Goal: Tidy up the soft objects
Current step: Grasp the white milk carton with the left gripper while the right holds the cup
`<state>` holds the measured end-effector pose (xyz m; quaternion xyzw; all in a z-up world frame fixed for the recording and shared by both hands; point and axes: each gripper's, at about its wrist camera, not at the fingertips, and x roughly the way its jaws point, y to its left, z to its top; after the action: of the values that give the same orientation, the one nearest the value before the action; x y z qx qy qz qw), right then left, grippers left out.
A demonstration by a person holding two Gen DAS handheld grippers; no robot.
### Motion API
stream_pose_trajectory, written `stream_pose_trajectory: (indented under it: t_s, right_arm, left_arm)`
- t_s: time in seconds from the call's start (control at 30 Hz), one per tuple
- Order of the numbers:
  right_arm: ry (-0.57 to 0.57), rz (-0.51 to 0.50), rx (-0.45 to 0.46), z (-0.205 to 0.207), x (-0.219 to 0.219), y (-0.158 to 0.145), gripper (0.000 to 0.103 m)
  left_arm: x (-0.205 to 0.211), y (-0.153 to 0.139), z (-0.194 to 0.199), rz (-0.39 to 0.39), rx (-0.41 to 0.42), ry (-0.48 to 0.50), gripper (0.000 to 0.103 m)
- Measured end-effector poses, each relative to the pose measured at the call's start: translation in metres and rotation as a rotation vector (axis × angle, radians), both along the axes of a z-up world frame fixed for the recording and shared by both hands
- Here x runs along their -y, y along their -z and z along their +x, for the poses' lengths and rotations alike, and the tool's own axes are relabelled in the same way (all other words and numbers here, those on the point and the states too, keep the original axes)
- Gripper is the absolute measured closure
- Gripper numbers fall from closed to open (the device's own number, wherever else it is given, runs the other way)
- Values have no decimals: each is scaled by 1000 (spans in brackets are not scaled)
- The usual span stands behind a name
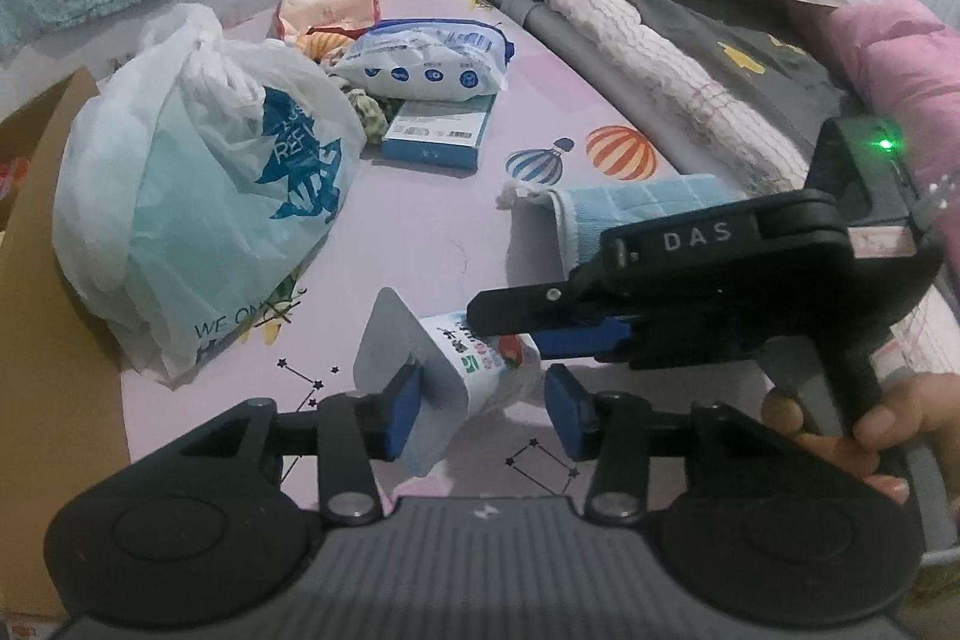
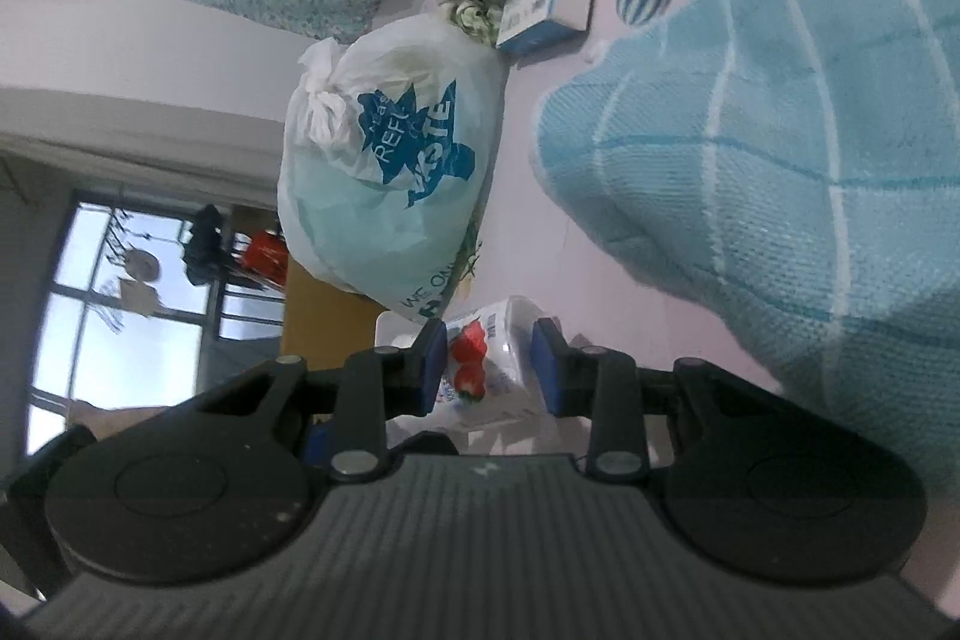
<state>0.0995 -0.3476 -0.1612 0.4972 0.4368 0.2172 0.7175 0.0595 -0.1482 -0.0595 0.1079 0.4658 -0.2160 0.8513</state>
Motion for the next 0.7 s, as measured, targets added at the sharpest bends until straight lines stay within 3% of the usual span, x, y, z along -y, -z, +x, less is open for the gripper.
stream_pose_trajectory:
  t_s: [0.17, 0.33, 0.53, 0.6, 0.7]
  right_arm:
    - [13, -27, 13, -2, 3, -5, 66]
    - [62, -10, -3, -6, 13, -3, 48]
    - [141, 15, -23, -19, 26, -1, 47]
    - [154, 29, -7, -23, 27, -2, 37]
    - [164, 45, 34, -28, 29, -7, 31]
  left_arm:
    - [12, -6, -4, -3, 25, 58, 57]
    - [28, -7, -5, -18, 18, 130, 56]
    - [29, -6, -3, -55, 21, 158, 54]
    - [27, -8, -5, -75, 21, 168, 45]
    - [23, -12, -8, -88, 37, 169, 37]
